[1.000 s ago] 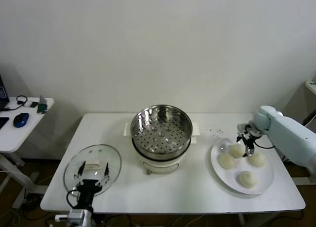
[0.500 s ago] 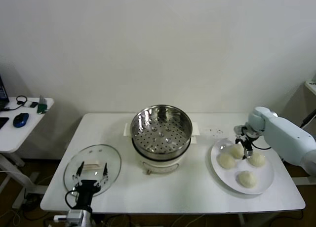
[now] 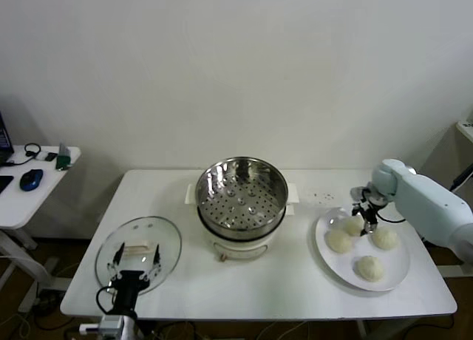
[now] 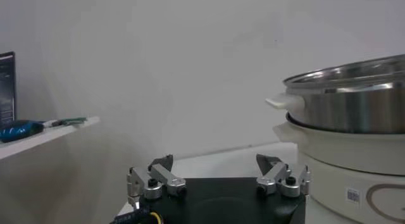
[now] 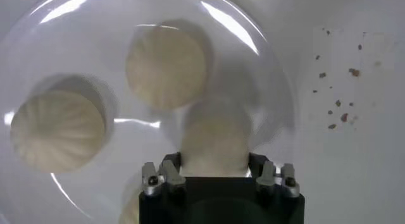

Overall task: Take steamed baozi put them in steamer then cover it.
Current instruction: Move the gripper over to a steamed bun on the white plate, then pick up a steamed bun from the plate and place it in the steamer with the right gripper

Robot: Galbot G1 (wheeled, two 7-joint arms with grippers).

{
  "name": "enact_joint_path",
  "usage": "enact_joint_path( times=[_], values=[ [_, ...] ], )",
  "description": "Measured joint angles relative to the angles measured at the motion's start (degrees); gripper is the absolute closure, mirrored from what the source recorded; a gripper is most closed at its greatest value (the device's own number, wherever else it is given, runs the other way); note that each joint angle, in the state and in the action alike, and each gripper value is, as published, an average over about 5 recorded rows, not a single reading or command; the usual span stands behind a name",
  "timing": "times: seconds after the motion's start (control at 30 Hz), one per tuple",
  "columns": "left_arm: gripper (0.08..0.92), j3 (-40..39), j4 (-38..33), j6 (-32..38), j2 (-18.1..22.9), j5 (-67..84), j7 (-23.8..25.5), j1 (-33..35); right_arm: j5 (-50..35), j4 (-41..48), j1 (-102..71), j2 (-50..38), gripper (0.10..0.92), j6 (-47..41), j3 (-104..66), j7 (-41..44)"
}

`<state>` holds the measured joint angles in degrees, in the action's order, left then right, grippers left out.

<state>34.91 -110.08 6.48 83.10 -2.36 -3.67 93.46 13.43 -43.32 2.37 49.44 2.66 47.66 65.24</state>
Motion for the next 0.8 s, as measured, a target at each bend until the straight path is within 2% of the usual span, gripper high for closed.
enact_joint_path(
  times=[0.43, 0.8],
  values=[
    [0.177, -0.46, -0.53, -0.21, -0.01, -0.47, -0.01, 0.6, -5.61, -7.48, 12.6, -2.36, 0.347, 4.07, 9.74, 0.99],
    [0.177, -1.75, 0.1, -0.4, -0.51, -0.68, 0.16, 0.44, -9.57, -12.27, 29.7, 2.87, 0.346, 12.69, 21.15, 2.41]
  ],
)
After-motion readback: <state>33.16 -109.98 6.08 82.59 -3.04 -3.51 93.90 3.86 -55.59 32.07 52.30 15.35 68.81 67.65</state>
